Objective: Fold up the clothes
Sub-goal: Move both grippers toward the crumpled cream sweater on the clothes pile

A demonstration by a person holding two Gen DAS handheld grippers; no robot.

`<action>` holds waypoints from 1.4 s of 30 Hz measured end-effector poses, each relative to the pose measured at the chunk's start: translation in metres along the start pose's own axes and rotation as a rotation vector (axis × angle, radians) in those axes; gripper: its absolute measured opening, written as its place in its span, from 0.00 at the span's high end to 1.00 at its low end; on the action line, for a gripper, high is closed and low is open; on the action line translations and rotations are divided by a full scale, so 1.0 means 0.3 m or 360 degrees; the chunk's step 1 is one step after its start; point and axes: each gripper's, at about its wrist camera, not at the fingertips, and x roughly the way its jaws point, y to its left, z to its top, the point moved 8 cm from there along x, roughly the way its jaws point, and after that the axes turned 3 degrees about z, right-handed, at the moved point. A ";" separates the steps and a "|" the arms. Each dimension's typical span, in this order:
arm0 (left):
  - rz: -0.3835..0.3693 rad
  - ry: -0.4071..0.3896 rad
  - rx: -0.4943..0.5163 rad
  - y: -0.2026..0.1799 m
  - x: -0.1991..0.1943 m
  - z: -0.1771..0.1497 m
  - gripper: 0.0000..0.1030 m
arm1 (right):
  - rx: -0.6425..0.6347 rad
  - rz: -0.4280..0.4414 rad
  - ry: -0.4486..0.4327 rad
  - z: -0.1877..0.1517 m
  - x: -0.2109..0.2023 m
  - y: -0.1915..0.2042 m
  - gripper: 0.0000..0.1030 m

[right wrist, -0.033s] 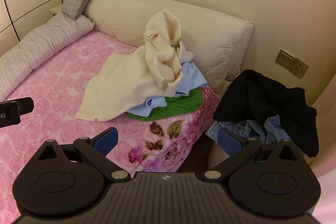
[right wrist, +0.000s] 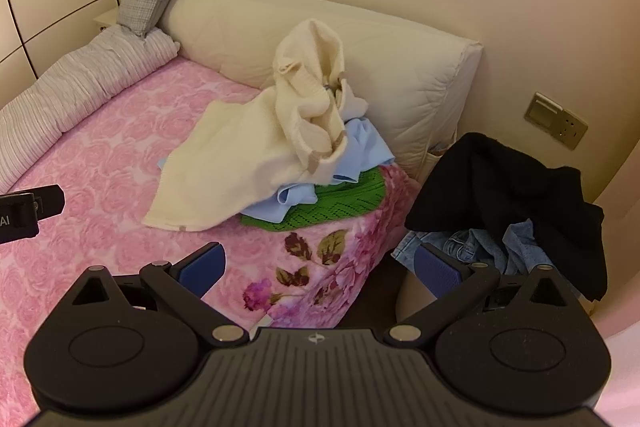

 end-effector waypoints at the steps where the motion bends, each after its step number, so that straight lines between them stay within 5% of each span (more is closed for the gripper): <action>1: 0.0002 0.0000 0.0000 -0.001 0.001 0.001 0.01 | 0.0003 0.0003 0.0001 0.002 0.001 -0.001 0.00; 15: -0.0037 0.0010 -0.0052 -0.001 -0.008 -0.018 0.01 | -0.0052 -0.0016 -0.0028 0.032 0.005 0.020 0.00; 42: -0.0243 0.0039 0.0091 0.254 0.077 0.033 0.01 | 0.0151 -0.0172 -0.0084 0.020 -0.036 0.268 0.00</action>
